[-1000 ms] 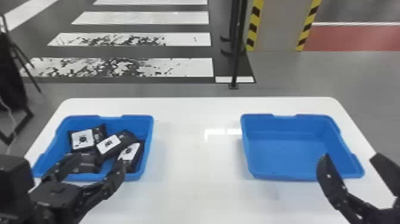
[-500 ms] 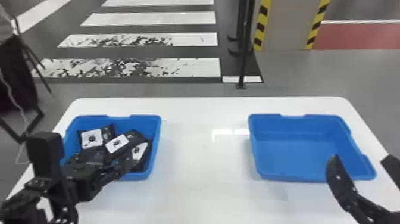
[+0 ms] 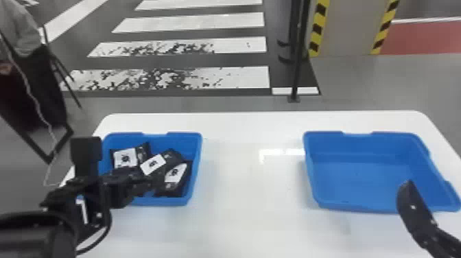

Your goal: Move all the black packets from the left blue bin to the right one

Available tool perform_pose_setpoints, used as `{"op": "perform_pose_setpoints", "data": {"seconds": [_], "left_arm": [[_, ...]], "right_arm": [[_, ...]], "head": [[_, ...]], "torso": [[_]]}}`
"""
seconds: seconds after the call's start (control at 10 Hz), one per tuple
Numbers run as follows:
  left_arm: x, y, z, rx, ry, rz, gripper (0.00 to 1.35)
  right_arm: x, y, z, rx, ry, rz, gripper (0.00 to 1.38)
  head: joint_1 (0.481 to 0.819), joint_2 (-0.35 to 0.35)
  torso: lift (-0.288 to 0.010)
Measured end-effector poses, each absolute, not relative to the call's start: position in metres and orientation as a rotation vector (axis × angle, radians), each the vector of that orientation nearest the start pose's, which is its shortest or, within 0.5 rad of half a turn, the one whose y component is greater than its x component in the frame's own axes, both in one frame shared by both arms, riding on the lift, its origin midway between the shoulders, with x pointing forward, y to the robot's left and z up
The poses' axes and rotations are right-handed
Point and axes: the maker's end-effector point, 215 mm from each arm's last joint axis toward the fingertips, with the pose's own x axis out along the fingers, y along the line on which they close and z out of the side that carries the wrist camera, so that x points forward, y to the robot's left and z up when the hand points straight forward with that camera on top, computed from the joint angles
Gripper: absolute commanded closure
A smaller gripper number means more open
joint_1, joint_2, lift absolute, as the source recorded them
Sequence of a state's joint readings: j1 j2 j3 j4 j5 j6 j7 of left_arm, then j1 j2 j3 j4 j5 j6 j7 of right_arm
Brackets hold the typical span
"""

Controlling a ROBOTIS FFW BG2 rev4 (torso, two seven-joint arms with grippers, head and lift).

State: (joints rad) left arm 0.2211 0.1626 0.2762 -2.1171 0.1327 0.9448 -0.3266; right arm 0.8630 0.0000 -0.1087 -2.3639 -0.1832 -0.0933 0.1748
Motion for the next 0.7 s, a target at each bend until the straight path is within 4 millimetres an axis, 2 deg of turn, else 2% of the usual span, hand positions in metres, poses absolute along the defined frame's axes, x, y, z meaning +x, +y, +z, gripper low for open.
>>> {"op": "perform_pose_setpoints", "data": {"seconds": [0.3, 0.5, 0.7], "left_arm": [[0.486, 0.320, -0.438, -0.117, 0.696, -0.176, 0.17], [0.486, 0.316, -0.453, -0.146, 0.762, -0.194, 0.17], [0.484, 0.298, -0.462, -0.187, 0.805, -0.249, 0.17]], "right_arm": [[0.350, -0.241, -0.274, 0.104, -0.038, 0.092, 0.16], [0.350, -0.240, -0.276, 0.113, -0.035, 0.094, 0.16], [0.351, -0.239, -0.276, 0.115, -0.036, 0.095, 0.16]], "head": [[0.695, 0.106], [0.695, 0.106], [0.695, 0.085]], "torso": [[-0.140], [-0.140], [-0.140]]}}
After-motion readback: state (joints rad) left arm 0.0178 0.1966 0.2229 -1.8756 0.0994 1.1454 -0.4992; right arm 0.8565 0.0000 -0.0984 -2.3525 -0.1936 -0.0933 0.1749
